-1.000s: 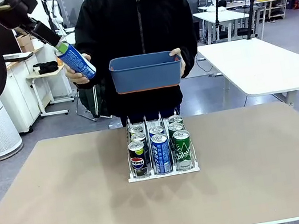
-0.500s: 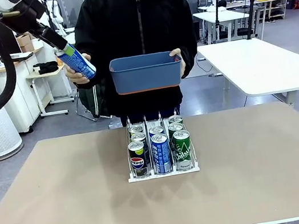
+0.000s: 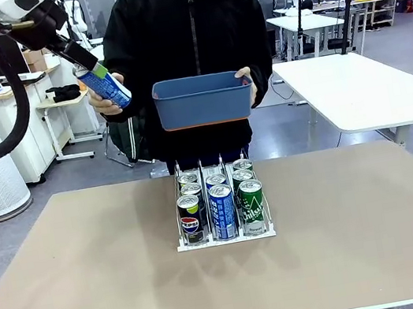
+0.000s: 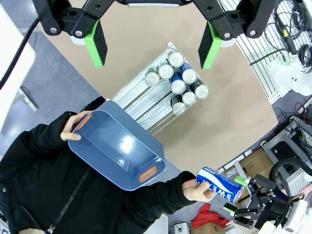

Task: Fill the beverage cans into the dispenser.
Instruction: Pick up the Ionic drink handed by the human, then place the picked Ionic drink in the line of the Automatic Can Dispenser with the same cans.

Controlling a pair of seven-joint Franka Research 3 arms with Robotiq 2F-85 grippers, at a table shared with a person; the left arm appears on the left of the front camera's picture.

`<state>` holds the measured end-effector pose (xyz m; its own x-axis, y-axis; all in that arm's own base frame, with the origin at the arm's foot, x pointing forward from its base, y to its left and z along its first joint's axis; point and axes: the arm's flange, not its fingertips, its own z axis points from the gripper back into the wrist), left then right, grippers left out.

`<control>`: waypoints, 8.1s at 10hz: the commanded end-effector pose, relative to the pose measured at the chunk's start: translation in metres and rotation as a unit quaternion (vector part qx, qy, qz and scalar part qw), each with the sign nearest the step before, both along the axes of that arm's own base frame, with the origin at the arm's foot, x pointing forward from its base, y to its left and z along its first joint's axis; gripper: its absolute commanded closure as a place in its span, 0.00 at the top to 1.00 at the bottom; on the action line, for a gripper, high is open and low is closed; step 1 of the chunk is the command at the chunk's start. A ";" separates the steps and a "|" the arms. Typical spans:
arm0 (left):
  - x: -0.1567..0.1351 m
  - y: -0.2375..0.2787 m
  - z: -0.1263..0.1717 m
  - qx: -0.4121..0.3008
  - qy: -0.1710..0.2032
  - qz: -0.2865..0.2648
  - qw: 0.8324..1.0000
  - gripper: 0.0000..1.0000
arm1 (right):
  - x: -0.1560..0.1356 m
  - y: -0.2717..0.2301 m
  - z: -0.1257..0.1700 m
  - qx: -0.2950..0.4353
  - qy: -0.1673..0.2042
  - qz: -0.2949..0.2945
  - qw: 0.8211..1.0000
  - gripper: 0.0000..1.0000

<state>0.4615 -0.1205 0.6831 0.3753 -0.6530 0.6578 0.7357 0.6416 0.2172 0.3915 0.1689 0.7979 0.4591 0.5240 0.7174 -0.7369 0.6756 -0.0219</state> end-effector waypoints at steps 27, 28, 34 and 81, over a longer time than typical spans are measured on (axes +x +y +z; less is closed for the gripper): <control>0.009 -0.001 -0.011 -0.004 0.009 -0.001 1.000 0.00 | -0.001 -0.001 0.000 0.000 0.000 0.000 1.000 1.00; 0.009 -0.001 -0.011 -0.004 0.009 -0.001 1.000 0.00 | -0.001 -0.001 0.000 0.000 0.000 0.000 1.000 1.00; 0.009 -0.001 -0.011 -0.004 0.009 -0.001 1.000 0.00 | -0.001 -0.001 0.000 0.000 0.000 0.000 1.000 1.00; -0.138 -0.222 -0.110 0.093 0.216 -0.021 0.972 0.57 | -0.001 -0.001 0.000 0.000 0.000 0.000 1.000 1.00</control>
